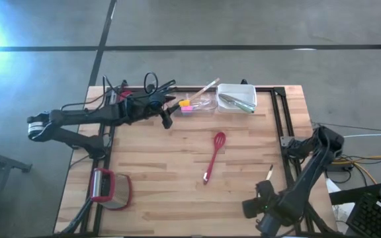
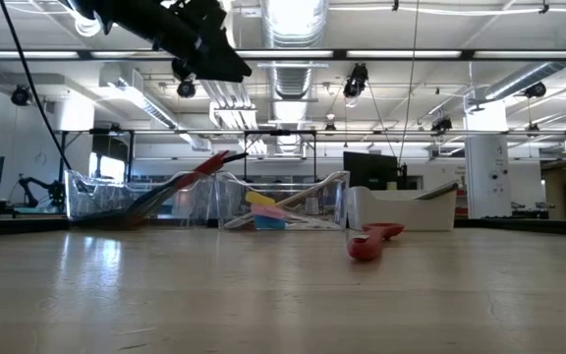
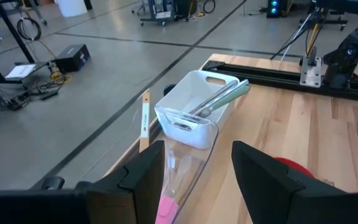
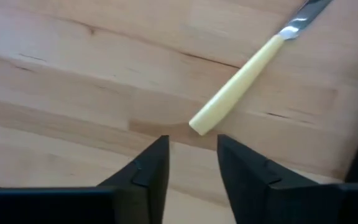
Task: Pick & Place Kitchen Items
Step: Put the white table knife into white bin
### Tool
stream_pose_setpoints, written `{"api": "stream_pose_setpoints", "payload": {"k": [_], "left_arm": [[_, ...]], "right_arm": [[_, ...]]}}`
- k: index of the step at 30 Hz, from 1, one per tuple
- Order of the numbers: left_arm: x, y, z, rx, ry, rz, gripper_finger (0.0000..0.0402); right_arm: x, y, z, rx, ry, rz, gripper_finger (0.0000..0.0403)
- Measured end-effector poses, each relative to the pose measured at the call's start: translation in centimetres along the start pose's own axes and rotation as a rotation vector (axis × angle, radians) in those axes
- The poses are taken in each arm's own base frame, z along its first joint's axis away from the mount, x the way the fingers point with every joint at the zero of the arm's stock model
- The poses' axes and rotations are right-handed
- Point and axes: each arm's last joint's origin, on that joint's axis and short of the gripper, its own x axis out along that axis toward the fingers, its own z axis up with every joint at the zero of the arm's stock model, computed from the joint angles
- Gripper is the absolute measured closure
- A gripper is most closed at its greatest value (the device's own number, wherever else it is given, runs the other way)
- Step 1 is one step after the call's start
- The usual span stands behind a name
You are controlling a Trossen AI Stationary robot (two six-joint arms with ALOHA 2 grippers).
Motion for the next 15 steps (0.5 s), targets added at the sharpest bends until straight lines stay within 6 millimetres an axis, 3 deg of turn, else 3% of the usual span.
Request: {"api": "stream_pose_setpoints", "payload": {"k": [8,15], "left_arm": [[0.0,0.0,0.1,-0.002,-0.012,0.000,0.0209],[0.0,0.0,0.1,0.002,-0.013,0.001,0.0209]], "right_arm": [[1.7,0.3,-0.4,0.019,0.009,0.001,0.0216],[4.4,-0.2,0.1,0.041,0.035,0.016,0.0206]]}}
